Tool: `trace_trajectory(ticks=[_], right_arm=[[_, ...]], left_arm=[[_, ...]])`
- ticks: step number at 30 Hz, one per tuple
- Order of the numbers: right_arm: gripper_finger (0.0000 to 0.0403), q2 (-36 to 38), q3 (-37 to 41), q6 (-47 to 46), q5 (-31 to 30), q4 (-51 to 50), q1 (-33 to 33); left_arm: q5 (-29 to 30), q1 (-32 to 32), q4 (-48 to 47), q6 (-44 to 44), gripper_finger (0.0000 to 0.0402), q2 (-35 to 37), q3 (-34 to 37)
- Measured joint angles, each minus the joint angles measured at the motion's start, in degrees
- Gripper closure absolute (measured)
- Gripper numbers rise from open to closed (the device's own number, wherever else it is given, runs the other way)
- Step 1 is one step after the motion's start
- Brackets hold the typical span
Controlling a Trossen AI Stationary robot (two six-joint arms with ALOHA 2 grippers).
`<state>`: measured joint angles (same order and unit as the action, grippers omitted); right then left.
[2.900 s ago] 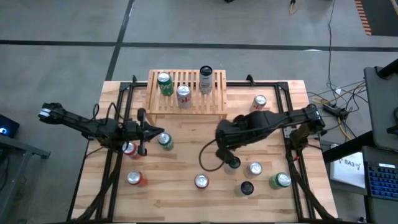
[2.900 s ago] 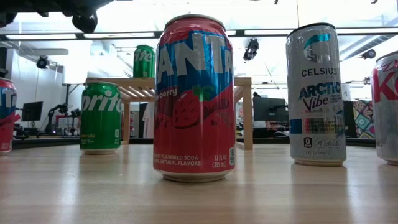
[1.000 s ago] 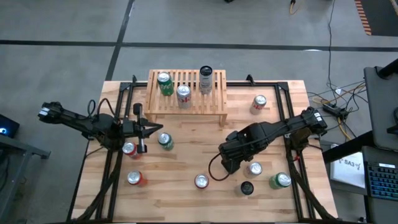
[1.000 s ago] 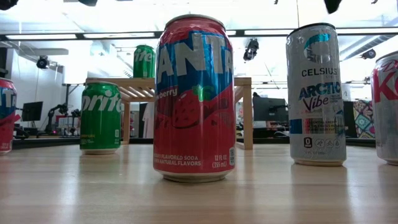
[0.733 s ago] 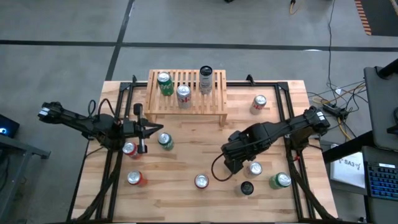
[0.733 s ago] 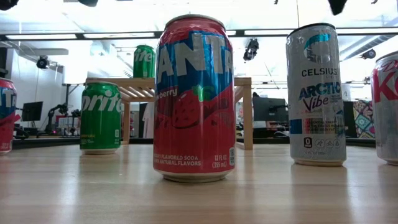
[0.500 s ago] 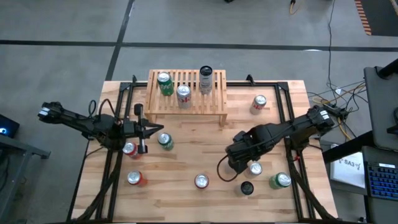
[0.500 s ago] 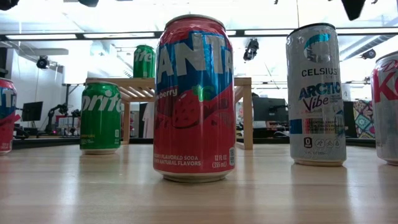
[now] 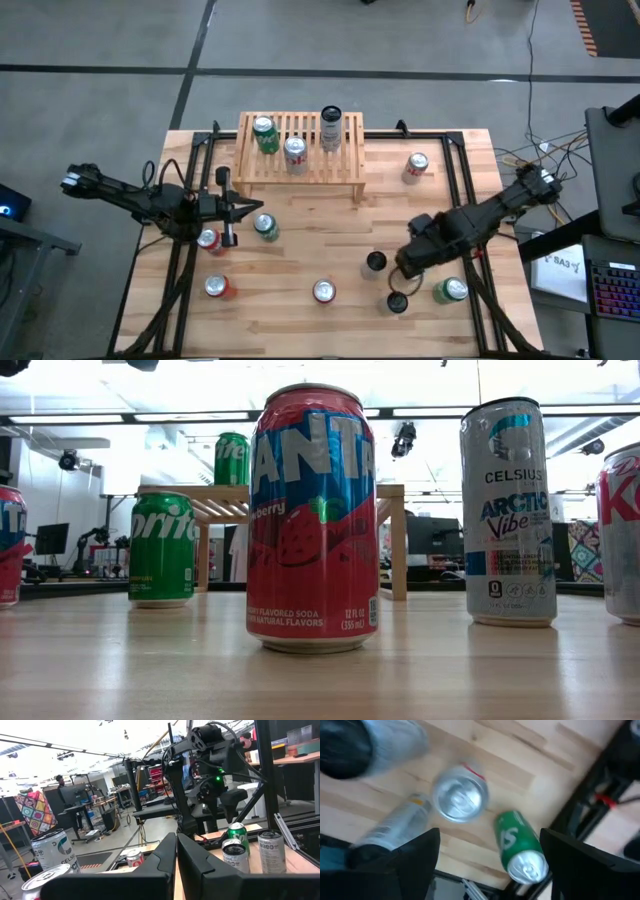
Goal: Place canned beverage on shelf
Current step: Put the bottom green soda can on the shelf
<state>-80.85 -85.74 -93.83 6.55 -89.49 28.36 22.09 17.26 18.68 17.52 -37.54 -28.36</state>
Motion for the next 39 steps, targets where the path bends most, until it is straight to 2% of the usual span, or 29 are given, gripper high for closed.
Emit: trace_trajectory(ticks=[6, 10, 14, 27, 36, 39], right_arm=[[0.0074, 3.28, 6.16, -6.64, 6.43, 0.25, 6.29], [0.0074, 5.25, 9.05, -2.58, 6.51, 3.59, 11.1], [0.0074, 6.76, 10.91, -2.96, 6.57, 5.45, 13.73], [0.0074, 6.59, 11.62, -7.94, 6.54, 6.29, 16.91], [0.0074, 6.52, 17.11, -1.74, 6.65, 12.45, 16.91], [0.0074, 6.52, 19.12, 0.07, 8.38, 13.1, 16.91]], left_arm=[[0.0, 0.0, 0.02, 0.0, 0.0401, 0.0, 0.0], [0.0, 0.0, 0.0, -0.02, 0.0401, 0.0, 0.0], [0.0, 0.0, 0.0, -0.34, 0.0401, 0.0, 0.0], [-0.02, -0.02, 0.26, -5.89, 0.0401, 0.02, 0.0], [-0.04, -0.02, 0.24, -6.69, 0.0401, 0.02, 0.0], [-0.04, 0.0, 0.22, -6.95, 0.0401, 0.02, 0.0]])
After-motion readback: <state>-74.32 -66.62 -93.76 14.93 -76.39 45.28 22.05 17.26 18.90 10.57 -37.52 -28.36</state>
